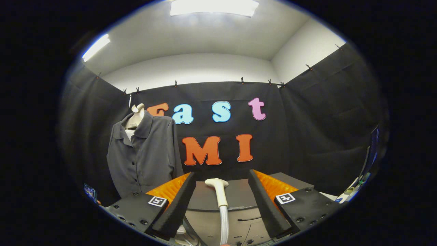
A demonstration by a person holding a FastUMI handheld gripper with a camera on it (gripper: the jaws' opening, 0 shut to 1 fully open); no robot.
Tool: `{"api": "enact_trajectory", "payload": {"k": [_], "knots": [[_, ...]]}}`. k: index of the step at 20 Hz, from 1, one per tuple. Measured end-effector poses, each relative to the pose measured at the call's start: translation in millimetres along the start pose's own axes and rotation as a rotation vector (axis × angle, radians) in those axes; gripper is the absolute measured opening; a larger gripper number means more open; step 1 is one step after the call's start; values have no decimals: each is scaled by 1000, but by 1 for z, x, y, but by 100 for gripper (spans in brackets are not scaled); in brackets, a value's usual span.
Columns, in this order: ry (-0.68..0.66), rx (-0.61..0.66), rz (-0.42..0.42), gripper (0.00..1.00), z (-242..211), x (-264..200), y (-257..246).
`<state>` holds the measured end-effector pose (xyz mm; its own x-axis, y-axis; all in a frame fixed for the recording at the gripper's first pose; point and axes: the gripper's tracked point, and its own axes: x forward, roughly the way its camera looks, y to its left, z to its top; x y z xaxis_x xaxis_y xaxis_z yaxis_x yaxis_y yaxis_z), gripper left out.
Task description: Iron the clothes twice with a garment steamer, once on the left side and once on the right side.
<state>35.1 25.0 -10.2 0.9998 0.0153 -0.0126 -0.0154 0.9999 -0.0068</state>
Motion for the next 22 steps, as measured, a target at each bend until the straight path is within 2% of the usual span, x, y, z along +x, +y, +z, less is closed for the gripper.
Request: {"api": "enact_trajectory", "payload": {"k": [6, 9, 11, 18, 22], "knots": [[4, -8, 29, 99, -5, 57, 20], [43, 21, 102, 100, -12, 104, 33], [104, 34, 122, 99, -29, 137, 27], [372, 47, 147, 100, -139, 238, -2], [517, 47, 189, 98, -199, 257, -2]]}}
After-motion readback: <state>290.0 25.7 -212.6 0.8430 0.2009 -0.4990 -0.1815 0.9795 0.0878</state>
